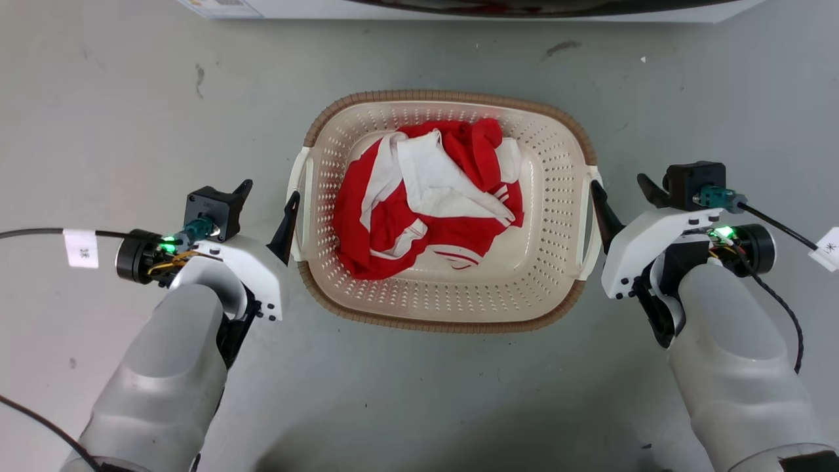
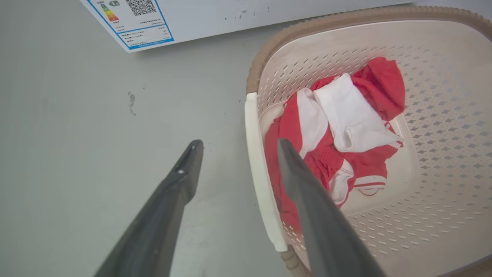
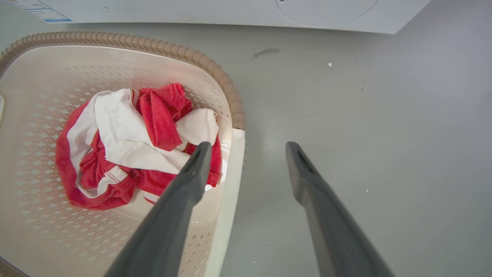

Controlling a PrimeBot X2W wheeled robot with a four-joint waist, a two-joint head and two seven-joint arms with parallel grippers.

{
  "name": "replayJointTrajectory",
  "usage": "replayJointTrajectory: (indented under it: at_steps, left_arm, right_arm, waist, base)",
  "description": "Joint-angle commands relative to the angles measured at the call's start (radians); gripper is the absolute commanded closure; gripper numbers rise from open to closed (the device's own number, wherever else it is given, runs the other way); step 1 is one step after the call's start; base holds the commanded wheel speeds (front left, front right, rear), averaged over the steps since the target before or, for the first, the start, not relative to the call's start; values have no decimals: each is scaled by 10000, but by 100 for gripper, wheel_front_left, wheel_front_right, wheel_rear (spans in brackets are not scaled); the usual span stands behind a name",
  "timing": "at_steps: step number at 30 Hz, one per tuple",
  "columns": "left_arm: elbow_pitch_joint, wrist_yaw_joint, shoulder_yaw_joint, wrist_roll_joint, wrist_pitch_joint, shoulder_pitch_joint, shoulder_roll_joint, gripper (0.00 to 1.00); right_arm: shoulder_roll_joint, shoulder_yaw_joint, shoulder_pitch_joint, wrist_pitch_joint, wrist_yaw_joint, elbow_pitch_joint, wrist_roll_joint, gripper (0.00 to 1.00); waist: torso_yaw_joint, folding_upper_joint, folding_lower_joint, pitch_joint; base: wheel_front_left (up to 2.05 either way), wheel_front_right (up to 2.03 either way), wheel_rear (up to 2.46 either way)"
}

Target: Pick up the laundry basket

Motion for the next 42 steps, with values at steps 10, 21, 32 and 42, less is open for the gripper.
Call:
replayJointTrajectory:
  at_steps: [10, 21, 32, 42]
  left_arm:
    - [698, 13, -2452, -1680, -21, -1026, 633, 0]
    - [740, 11, -4741, -3516, 781, -1940, 1013, 0]
    - [613, 11, -6623, -4791, 993, -2633, 1371, 0]
    - [819, 11, -7769, -5844, 901, -2833, 1216, 3]
  right_arm:
    - [2, 609, -1180, 218, -3, 2029, 942, 0]
    - [-1, 1398, -2029, 607, -3, 3023, 1339, 0]
    - [0, 1534, -2397, 749, -3, 3441, 1495, 0]
    - [0, 1668, -2416, 766, -3, 3576, 2049, 0]
  waist:
    - [55, 0, -2, 561]
    - [166, 0, -2, 943]
    - [234, 0, -2, 1219]
    - [334, 0, -2, 1230]
  base:
    - [0, 0, 0]
    - [0, 0, 0]
    - [0, 0, 0]
    - [0, 0, 0]
